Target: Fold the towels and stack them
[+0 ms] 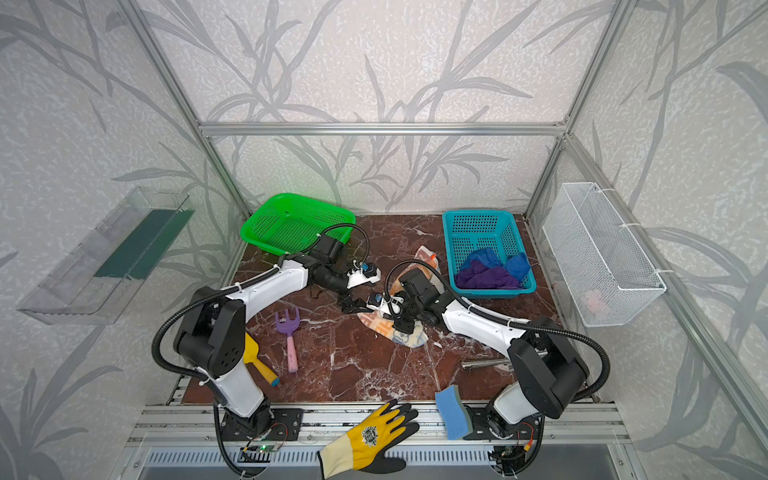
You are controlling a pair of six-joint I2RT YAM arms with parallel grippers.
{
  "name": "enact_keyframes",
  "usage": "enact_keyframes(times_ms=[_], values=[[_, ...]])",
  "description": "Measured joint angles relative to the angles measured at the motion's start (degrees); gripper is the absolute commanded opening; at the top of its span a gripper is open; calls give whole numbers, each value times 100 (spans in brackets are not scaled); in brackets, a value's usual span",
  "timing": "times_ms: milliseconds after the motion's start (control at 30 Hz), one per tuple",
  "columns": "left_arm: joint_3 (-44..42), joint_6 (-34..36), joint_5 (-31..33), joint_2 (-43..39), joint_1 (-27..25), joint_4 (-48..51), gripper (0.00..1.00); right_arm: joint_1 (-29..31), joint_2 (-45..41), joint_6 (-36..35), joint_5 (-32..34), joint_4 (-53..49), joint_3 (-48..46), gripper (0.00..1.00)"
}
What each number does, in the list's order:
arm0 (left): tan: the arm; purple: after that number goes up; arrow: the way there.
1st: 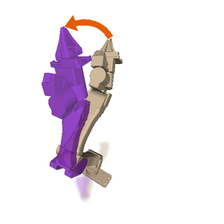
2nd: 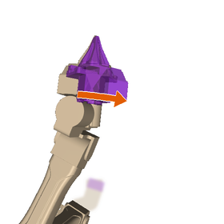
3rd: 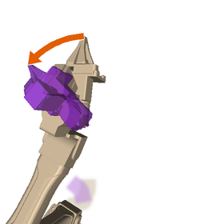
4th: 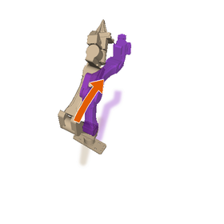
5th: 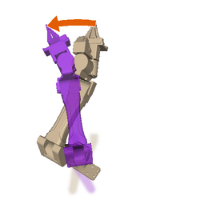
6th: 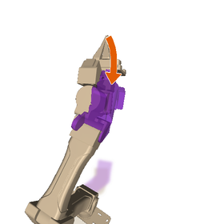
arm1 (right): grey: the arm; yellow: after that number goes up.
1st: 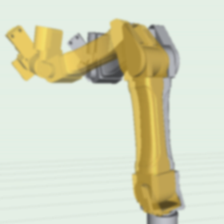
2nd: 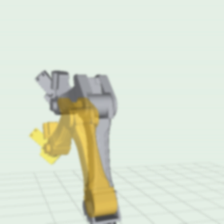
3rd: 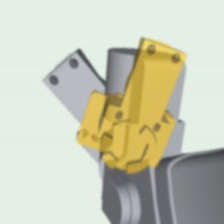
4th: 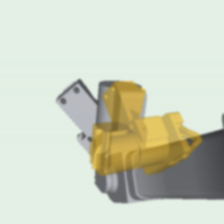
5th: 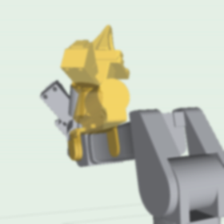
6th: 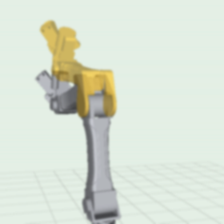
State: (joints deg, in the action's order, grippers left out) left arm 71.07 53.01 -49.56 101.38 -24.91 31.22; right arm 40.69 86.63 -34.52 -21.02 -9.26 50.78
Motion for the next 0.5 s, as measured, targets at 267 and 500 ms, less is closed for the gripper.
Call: enact_keyframes(times_ms=[267,500], values=[[361,-2,72,293,-210,229,65,46,0,-74,61,-2,4,0],[378,13,269,293,-210,378,61,48,-15,-111,155,0,2,0]])
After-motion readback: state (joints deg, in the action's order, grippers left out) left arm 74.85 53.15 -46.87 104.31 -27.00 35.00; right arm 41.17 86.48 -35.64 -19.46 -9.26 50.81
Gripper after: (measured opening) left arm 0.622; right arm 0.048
